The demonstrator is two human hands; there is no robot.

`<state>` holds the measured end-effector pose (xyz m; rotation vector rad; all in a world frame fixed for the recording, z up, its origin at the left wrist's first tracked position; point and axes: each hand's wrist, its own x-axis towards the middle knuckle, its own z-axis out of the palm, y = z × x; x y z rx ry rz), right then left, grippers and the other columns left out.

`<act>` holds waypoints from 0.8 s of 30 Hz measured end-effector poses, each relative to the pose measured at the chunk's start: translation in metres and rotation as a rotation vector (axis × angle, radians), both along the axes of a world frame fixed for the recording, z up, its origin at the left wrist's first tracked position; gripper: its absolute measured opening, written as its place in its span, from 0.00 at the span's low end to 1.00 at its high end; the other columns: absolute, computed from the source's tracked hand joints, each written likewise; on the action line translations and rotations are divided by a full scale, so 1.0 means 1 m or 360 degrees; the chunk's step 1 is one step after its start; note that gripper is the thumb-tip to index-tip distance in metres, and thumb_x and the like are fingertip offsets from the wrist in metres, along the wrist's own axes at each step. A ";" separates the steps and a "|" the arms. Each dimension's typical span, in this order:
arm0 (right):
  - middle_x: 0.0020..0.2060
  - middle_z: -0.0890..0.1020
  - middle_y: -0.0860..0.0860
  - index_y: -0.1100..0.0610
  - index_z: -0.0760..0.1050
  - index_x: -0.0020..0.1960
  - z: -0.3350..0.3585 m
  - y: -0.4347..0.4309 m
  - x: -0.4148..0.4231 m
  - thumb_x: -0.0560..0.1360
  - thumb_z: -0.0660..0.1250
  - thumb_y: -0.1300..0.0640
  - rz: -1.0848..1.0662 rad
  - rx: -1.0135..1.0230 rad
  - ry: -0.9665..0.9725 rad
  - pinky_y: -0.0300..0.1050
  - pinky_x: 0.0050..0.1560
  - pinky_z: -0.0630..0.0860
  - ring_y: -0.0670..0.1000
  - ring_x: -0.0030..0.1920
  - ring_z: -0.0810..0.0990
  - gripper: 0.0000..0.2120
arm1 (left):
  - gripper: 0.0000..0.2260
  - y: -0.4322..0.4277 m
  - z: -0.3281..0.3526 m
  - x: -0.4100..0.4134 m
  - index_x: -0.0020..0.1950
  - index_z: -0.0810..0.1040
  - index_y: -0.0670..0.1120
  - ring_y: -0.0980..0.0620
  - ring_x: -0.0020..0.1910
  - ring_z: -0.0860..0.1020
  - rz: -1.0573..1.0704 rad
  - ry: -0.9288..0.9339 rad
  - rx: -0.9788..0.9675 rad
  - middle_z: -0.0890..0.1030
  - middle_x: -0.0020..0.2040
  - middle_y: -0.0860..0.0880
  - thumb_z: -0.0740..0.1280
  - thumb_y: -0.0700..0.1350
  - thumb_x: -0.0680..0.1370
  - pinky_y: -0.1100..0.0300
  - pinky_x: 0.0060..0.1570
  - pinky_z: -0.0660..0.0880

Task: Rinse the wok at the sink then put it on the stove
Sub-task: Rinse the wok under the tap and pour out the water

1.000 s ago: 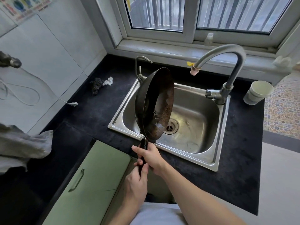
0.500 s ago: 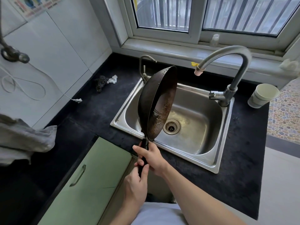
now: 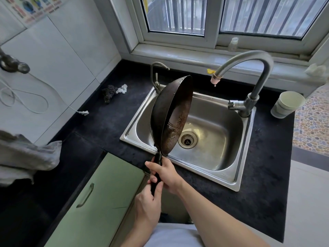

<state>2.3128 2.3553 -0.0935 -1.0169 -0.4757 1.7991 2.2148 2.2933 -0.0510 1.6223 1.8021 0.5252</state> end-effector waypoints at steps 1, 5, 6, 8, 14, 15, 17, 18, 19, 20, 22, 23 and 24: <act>0.29 0.71 0.51 0.58 0.64 0.49 0.001 0.000 0.001 0.77 0.71 0.62 0.0000 -0.0005 0.0005 0.48 0.34 0.78 0.48 0.23 0.69 0.13 | 0.13 0.000 0.000 0.000 0.40 0.76 0.45 0.47 0.35 0.74 -0.0003 -0.0002 -0.0005 0.76 0.32 0.51 0.62 0.52 0.79 0.58 0.34 0.63; 0.29 0.70 0.51 0.58 0.65 0.47 0.004 -0.001 0.003 0.78 0.69 0.63 -0.0004 -0.0019 0.0024 0.47 0.33 0.78 0.48 0.23 0.68 0.12 | 0.15 0.001 -0.004 0.000 0.42 0.78 0.42 0.39 0.40 0.79 -0.0007 -0.0007 0.0004 0.82 0.37 0.40 0.63 0.52 0.79 0.56 0.35 0.64; 0.29 0.70 0.51 0.58 0.64 0.47 0.005 -0.001 0.003 0.79 0.69 0.63 -0.0007 -0.0025 0.0032 0.47 0.33 0.78 0.48 0.23 0.68 0.12 | 0.16 0.001 -0.005 0.000 0.42 0.78 0.41 0.38 0.41 0.79 -0.0008 0.0002 0.0016 0.83 0.38 0.38 0.63 0.52 0.79 0.55 0.35 0.64; 0.29 0.70 0.51 0.58 0.64 0.48 0.005 -0.001 0.004 0.79 0.69 0.63 -0.0007 -0.0031 0.0046 0.47 0.33 0.78 0.48 0.23 0.68 0.12 | 0.16 0.001 -0.004 0.001 0.43 0.79 0.40 0.38 0.42 0.80 -0.0023 0.0020 0.0037 0.83 0.39 0.38 0.63 0.52 0.79 0.54 0.35 0.65; 0.29 0.70 0.51 0.57 0.64 0.50 0.005 -0.001 0.007 0.79 0.69 0.63 -0.0007 -0.0009 0.0085 0.47 0.33 0.78 0.48 0.23 0.69 0.12 | 0.15 0.002 -0.003 0.002 0.48 0.80 0.41 0.41 0.43 0.80 -0.0046 0.0071 0.0079 0.84 0.41 0.42 0.63 0.52 0.79 0.55 0.36 0.66; 0.29 0.70 0.51 0.57 0.64 0.50 0.005 -0.001 0.007 0.78 0.69 0.63 -0.0011 -0.0013 0.0085 0.47 0.33 0.78 0.48 0.23 0.68 0.12 | 0.15 0.002 -0.003 0.003 0.47 0.80 0.41 0.40 0.43 0.80 -0.0045 0.0076 0.0076 0.84 0.41 0.42 0.64 0.52 0.79 0.55 0.36 0.66; 0.28 0.70 0.51 0.57 0.64 0.49 0.004 0.000 0.007 0.78 0.69 0.63 -0.0015 -0.0021 0.0087 0.47 0.33 0.78 0.48 0.23 0.68 0.12 | 0.15 0.003 -0.002 0.003 0.47 0.79 0.41 0.40 0.43 0.80 -0.0047 0.0085 0.0070 0.84 0.40 0.41 0.64 0.53 0.79 0.55 0.36 0.66; 0.28 0.70 0.51 0.57 0.64 0.49 0.004 0.000 0.007 0.78 0.69 0.64 -0.0016 -0.0026 0.0090 0.47 0.33 0.78 0.48 0.23 0.68 0.12 | 0.15 0.003 -0.002 0.003 0.47 0.79 0.41 0.40 0.43 0.80 -0.0047 0.0088 0.0066 0.84 0.40 0.41 0.64 0.53 0.79 0.55 0.36 0.65; 0.28 0.70 0.51 0.57 0.64 0.49 0.004 0.000 0.007 0.78 0.69 0.64 -0.0019 -0.0032 0.0095 0.47 0.33 0.78 0.48 0.23 0.68 0.12 | 0.15 0.003 -0.002 0.003 0.47 0.79 0.41 0.39 0.43 0.80 -0.0045 0.0091 0.0065 0.84 0.40 0.41 0.64 0.52 0.79 0.55 0.36 0.65; 0.28 0.70 0.51 0.57 0.64 0.48 0.003 0.000 0.006 0.78 0.69 0.64 -0.0020 -0.0040 0.0103 0.47 0.33 0.78 0.48 0.22 0.68 0.12 | 0.15 0.003 -0.003 0.002 0.48 0.80 0.40 0.39 0.43 0.80 -0.0046 0.0089 0.0069 0.84 0.41 0.41 0.64 0.52 0.78 0.55 0.36 0.66; 0.28 0.70 0.51 0.57 0.64 0.48 0.004 0.000 0.006 0.78 0.69 0.64 -0.0020 -0.0053 0.0114 0.47 0.33 0.79 0.48 0.23 0.68 0.12 | 0.14 0.003 -0.004 0.001 0.48 0.80 0.40 0.39 0.44 0.80 -0.0046 0.0082 0.0073 0.84 0.42 0.41 0.65 0.52 0.78 0.55 0.37 0.65; 0.28 0.70 0.51 0.57 0.64 0.47 0.004 0.000 0.005 0.78 0.69 0.64 -0.0022 -0.0054 0.0115 0.47 0.33 0.79 0.48 0.23 0.68 0.12 | 0.14 0.004 -0.004 0.000 0.48 0.80 0.40 0.39 0.44 0.80 -0.0048 0.0085 0.0073 0.84 0.42 0.41 0.65 0.52 0.78 0.55 0.37 0.65; 0.28 0.70 0.51 0.57 0.64 0.47 0.005 0.001 0.005 0.78 0.69 0.64 -0.0026 -0.0054 0.0115 0.47 0.33 0.78 0.48 0.23 0.68 0.12 | 0.15 0.005 -0.004 -0.001 0.48 0.80 0.40 0.38 0.44 0.80 -0.0052 0.0087 0.0071 0.84 0.42 0.41 0.65 0.52 0.78 0.55 0.37 0.65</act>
